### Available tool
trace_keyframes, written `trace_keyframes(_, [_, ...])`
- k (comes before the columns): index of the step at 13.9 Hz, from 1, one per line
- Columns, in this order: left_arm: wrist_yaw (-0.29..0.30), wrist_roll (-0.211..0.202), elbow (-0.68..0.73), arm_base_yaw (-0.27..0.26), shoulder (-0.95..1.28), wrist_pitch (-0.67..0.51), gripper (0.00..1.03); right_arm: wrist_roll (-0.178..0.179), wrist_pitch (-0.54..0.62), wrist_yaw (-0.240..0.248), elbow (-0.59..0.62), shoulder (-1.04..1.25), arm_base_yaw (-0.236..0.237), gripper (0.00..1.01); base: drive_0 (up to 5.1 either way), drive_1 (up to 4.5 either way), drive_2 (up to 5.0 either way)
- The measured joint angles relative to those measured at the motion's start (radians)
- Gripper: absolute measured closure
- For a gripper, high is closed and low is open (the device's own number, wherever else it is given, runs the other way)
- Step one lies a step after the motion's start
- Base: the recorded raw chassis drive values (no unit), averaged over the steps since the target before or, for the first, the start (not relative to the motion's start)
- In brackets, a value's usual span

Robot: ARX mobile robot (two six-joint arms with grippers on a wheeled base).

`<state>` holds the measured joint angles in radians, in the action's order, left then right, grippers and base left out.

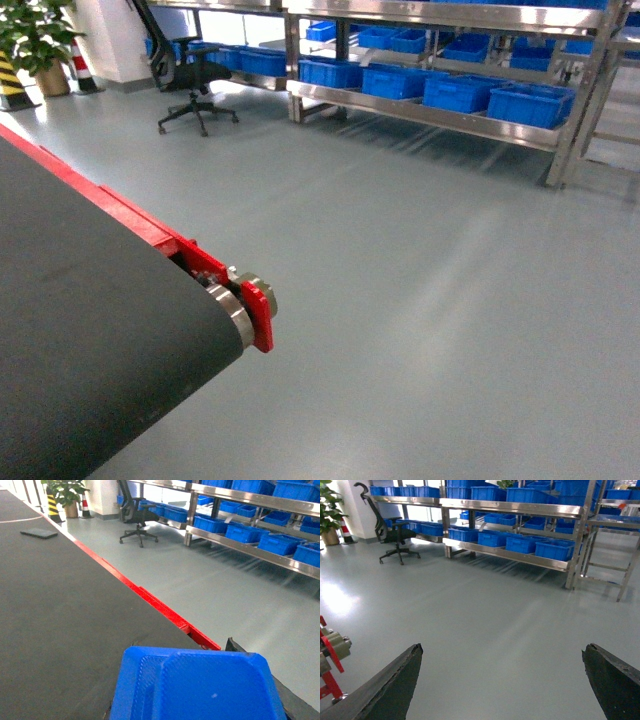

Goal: Pick blue part to blue bin on bottom shelf

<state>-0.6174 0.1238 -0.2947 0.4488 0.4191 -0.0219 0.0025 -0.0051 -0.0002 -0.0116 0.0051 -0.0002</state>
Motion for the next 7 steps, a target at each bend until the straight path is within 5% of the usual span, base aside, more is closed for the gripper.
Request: trace_keyframes(7, [0.0, 0.0, 0.0, 0.0, 0.0, 0.0, 0.6, 0.0, 0.0, 0.0, 0.0, 0.0, 0.0, 0.03, -1.5, -1.51, -1.5])
